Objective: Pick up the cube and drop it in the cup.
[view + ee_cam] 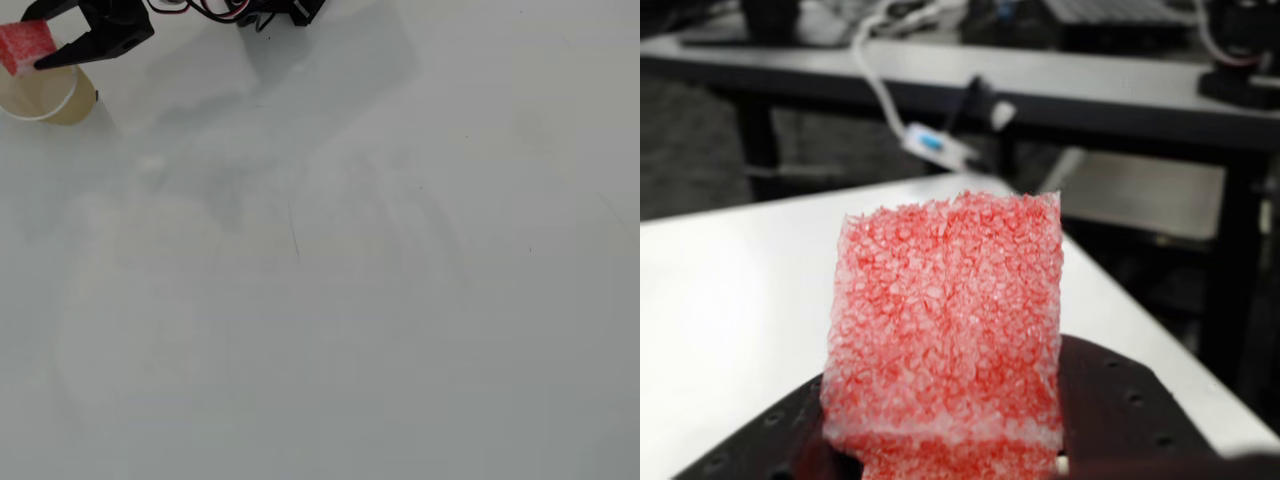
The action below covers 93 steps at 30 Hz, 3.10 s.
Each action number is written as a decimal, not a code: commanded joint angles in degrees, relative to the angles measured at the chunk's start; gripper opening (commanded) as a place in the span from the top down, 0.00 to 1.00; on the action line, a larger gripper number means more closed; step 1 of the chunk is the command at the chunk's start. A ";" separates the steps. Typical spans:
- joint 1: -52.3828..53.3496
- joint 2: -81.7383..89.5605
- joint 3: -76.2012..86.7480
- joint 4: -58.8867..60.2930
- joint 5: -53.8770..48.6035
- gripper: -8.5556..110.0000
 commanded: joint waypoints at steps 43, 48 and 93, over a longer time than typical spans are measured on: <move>-1.41 -5.10 -3.43 2.99 -0.44 0.93; -1.41 -7.91 -4.31 1.23 -0.35 0.93; -3.87 -21.45 -17.40 -7.12 -0.18 0.93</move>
